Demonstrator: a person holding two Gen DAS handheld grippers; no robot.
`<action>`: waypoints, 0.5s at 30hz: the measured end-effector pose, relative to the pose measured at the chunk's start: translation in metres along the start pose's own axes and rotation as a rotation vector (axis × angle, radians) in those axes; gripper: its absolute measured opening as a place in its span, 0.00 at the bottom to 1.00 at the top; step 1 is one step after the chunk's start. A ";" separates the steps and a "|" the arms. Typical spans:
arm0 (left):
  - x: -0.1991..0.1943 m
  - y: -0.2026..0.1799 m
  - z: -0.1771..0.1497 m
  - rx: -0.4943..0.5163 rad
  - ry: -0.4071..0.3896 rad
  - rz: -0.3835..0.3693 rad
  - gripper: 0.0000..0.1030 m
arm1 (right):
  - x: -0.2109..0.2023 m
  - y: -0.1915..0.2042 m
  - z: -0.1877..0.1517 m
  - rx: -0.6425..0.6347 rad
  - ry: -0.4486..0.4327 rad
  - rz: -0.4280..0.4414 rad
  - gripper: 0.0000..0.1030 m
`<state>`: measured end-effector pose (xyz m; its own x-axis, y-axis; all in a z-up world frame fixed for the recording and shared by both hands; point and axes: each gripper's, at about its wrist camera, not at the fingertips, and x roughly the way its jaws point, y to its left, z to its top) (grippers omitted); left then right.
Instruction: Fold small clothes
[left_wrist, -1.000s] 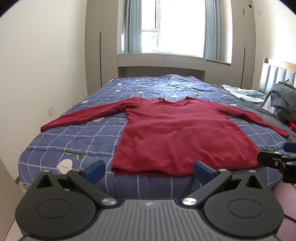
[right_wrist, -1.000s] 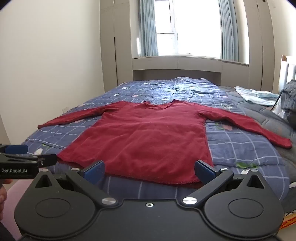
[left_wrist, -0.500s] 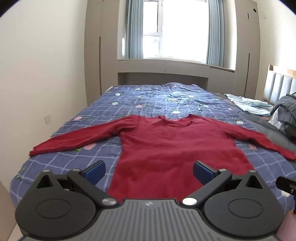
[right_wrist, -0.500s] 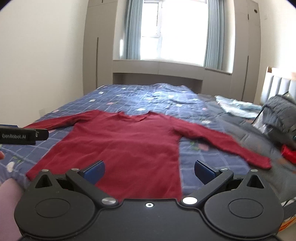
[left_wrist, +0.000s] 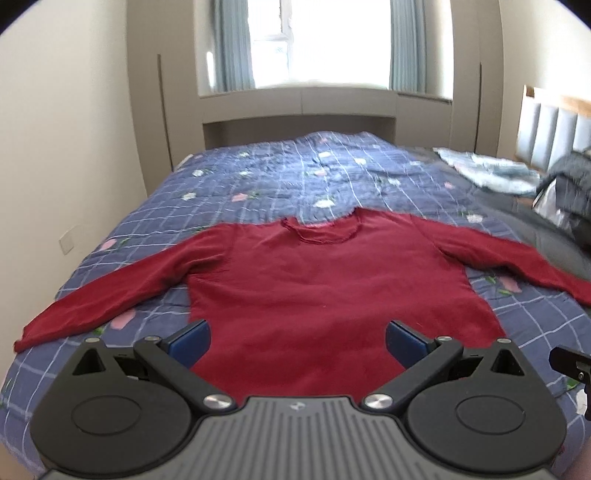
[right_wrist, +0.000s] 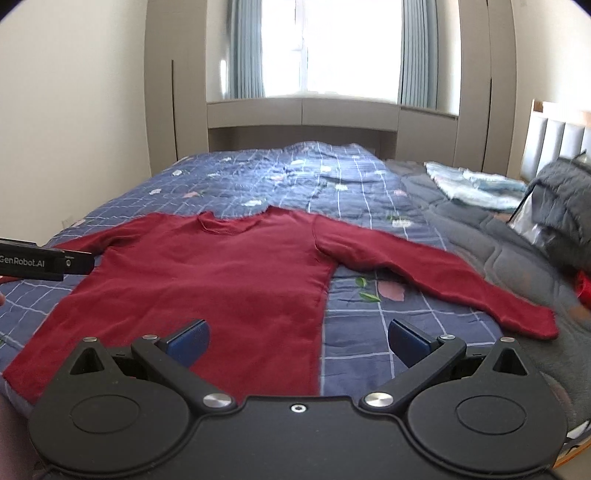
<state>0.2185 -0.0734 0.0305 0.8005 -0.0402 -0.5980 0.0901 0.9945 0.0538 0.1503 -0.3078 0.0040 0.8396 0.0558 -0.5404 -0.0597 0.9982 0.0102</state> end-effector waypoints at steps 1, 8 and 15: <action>0.008 -0.004 0.003 0.008 0.009 -0.005 1.00 | 0.007 -0.006 -0.001 0.010 0.008 0.002 1.00; 0.062 -0.030 0.028 0.070 0.048 -0.016 1.00 | 0.057 -0.059 -0.007 0.185 0.067 -0.031 1.00; 0.124 -0.050 0.059 0.102 0.059 -0.009 1.00 | 0.089 -0.118 0.002 0.288 0.019 -0.123 1.00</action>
<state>0.3480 -0.1336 0.0006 0.7631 -0.0405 -0.6451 0.1599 0.9788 0.1277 0.2334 -0.4207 -0.0441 0.8209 -0.0633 -0.5676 0.1991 0.9632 0.1805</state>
